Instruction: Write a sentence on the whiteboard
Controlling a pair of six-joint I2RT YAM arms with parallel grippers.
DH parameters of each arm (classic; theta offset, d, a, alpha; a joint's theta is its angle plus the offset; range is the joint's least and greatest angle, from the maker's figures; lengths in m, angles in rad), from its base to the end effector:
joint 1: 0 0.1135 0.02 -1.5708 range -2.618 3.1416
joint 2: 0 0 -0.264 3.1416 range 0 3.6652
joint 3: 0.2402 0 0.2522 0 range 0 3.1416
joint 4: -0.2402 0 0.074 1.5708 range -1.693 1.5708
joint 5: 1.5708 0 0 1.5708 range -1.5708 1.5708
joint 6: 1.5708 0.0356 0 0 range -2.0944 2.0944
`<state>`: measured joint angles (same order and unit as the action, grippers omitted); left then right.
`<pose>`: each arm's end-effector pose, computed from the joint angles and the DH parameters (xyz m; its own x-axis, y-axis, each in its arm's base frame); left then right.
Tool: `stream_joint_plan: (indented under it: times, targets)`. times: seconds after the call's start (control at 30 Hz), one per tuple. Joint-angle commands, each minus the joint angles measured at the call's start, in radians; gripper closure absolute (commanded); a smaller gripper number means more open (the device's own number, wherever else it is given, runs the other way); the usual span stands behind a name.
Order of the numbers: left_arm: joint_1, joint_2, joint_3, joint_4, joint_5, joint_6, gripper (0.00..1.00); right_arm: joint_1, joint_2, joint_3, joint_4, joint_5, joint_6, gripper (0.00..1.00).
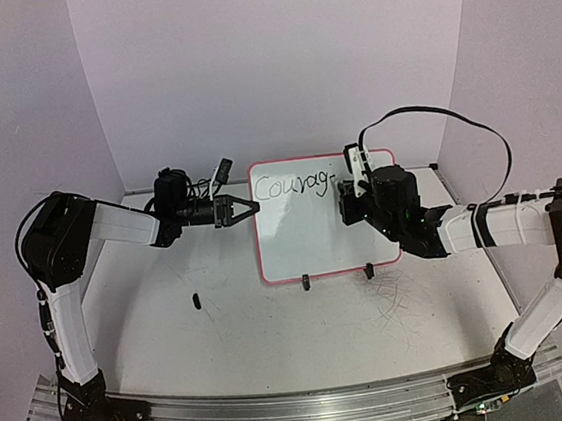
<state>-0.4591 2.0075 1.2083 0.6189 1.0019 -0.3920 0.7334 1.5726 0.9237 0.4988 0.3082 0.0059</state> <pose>0.3786 -0.2206 0.2023 -0.5236 0.0293 -0.8514 0.8459 0.1372 -0.5155 0.2736 0.2320 0.2611 -0.1135 -0.0947 -0.9890 -0.4144 0.9093 -0.0395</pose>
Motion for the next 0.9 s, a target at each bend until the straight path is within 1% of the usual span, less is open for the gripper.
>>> stream_joint_plan:
  times: [0.0,0.2,0.37,0.57,0.87]
  targets:
    - [-0.021,-0.058,0.013,0.002,0.047,0.005,1.0,-0.005,0.007,0.016,0.007,0.003,0.018,1.0]
    - [-0.021,-0.058,0.012,0.003,0.048,0.005,1.0,-0.005,0.003,0.016,-0.01,0.092,0.039,1.0]
    - [-0.021,-0.058,0.013,0.002,0.048,0.005,1.0,-0.006,-0.008,0.005,-0.015,0.127,0.049,1.0]
    - [-0.021,-0.058,0.012,0.003,0.048,0.006,1.0,-0.007,-0.002,0.006,0.006,0.132,0.042,1.0]
    - [-0.021,-0.062,0.011,0.002,0.047,0.006,1.0,-0.007,0.027,0.029,0.064,0.091,0.005,1.0]
